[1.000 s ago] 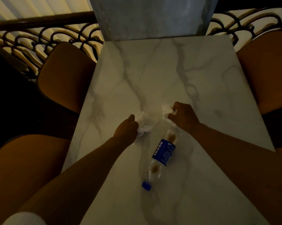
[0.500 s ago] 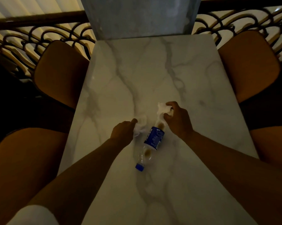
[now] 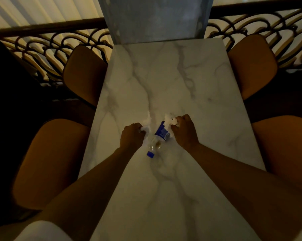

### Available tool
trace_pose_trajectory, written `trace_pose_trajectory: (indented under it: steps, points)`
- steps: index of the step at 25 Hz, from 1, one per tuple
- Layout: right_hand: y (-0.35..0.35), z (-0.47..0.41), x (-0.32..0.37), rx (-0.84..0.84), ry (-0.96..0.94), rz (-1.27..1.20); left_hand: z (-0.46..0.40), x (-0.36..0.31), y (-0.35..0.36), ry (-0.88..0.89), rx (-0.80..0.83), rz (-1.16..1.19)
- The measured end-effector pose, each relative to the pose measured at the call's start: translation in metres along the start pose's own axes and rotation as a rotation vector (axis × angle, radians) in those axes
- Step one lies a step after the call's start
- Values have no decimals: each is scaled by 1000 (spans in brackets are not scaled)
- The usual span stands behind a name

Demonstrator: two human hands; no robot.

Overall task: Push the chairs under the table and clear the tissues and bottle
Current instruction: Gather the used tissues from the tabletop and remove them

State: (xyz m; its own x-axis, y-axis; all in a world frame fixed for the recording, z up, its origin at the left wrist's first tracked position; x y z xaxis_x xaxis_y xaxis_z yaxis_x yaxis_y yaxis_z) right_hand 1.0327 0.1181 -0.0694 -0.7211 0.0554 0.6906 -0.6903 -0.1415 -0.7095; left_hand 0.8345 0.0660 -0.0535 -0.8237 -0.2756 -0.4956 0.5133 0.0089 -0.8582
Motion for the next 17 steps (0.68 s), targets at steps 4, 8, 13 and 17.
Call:
trace_pose_trajectory:
  steps: [4,8,13,17]
  points:
    - [-13,31,6,5,-25,-17,38,-7,-19,-9,-35,32]
    - [-31,75,8,-25,8,-3,71,-13,-34,48,-26,26]
    - [-36,143,5,-98,103,44,113,-9,-41,114,68,14]
    - [-42,204,7,-162,135,78,152,-1,-45,155,140,2]
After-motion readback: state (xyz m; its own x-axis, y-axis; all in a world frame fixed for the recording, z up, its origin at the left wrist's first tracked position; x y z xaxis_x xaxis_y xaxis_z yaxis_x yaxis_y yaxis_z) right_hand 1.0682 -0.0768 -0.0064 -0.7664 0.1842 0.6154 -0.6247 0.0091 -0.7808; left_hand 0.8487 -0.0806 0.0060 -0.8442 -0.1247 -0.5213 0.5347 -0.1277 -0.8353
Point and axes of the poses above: each hand's wrist, its own z-axis away from the middle knuckle, its own y-axis out of the palm, x = y × z, the point moved 2 cm from there along -z, towards the middle knuckle, and after that the axes turned 7 degrees about y, right-handed, at the moved point
